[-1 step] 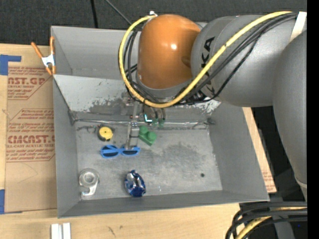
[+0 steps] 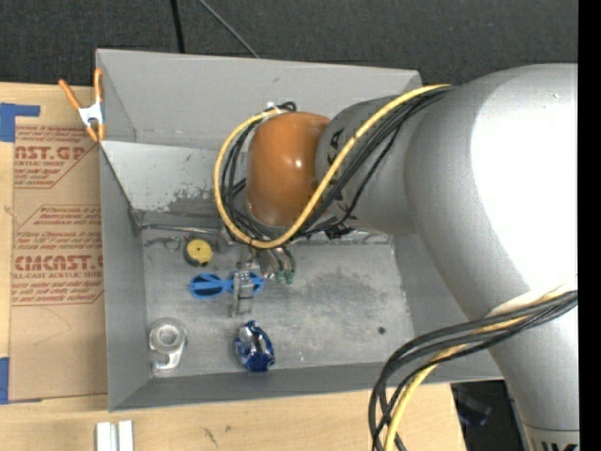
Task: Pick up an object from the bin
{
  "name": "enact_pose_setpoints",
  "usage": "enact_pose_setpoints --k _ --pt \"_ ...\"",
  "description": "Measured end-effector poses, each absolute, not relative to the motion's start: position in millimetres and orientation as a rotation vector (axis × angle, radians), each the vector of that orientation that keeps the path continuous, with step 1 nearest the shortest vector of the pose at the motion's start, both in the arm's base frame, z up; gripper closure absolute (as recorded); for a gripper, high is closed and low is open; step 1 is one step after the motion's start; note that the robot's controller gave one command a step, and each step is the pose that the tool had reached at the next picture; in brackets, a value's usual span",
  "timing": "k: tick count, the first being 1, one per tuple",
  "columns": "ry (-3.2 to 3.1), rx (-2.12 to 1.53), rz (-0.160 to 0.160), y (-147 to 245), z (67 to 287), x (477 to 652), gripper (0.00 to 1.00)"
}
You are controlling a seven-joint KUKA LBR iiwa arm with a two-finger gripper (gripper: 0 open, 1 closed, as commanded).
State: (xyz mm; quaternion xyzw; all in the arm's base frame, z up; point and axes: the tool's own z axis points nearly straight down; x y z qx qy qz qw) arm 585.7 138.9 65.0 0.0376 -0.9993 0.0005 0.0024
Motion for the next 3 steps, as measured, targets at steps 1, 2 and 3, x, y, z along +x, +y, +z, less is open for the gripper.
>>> enact_pose_setpoints --k 1,2,3 --pt "-3.142 0.117 -0.003 140 70 588.0 1.0" --pt "-3.144 0.162 -0.003 134 173 522.6 1.0" --pt "-3.143 0.188 -0.002 132 233 501.2 1.0"
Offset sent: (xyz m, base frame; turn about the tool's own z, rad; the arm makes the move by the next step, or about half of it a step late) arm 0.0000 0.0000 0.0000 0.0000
